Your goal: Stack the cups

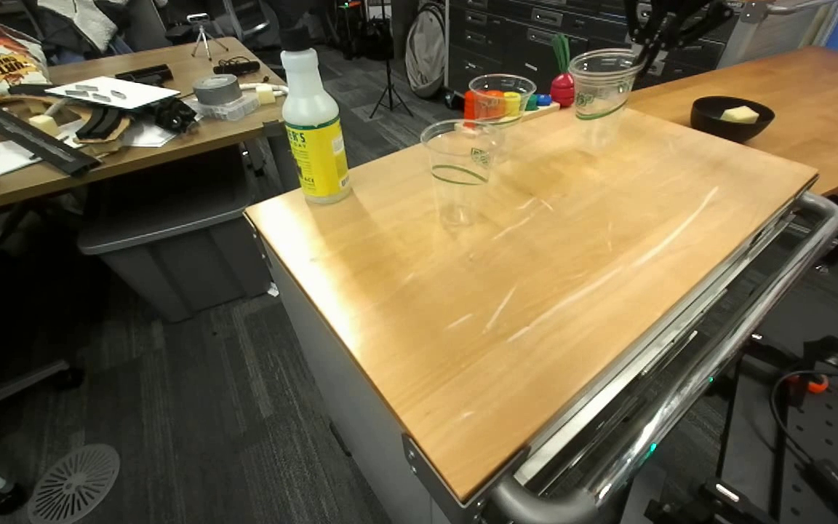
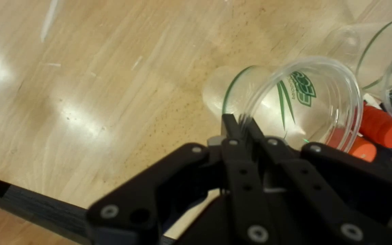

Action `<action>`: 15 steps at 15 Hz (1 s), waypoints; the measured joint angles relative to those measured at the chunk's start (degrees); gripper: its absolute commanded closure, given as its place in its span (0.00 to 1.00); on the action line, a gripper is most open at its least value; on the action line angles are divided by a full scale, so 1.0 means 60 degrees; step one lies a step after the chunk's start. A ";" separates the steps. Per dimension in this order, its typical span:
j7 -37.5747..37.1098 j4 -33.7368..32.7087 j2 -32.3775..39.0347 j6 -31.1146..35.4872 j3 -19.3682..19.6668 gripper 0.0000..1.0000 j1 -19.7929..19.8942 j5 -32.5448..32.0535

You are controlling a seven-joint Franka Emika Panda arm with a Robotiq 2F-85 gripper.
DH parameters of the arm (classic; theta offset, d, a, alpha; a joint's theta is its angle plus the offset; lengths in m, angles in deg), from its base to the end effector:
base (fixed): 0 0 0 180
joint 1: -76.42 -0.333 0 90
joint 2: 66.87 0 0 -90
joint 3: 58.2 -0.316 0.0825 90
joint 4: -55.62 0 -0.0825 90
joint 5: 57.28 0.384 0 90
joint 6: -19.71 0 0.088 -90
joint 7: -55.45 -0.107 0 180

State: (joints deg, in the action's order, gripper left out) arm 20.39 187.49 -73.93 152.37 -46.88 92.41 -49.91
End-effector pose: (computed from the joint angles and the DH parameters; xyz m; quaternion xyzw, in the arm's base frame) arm 0.4515 -0.2317 0.4103 -0.8303 0.5498 -0.0622 0.0665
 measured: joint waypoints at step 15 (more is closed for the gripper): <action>-0.1814 -0.1865 -0.0073 0.0046 -0.1315 0.94 -0.0908 -0.0761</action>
State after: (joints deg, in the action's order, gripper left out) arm 9.50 176.30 -74.36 152.64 -54.77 86.96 -54.48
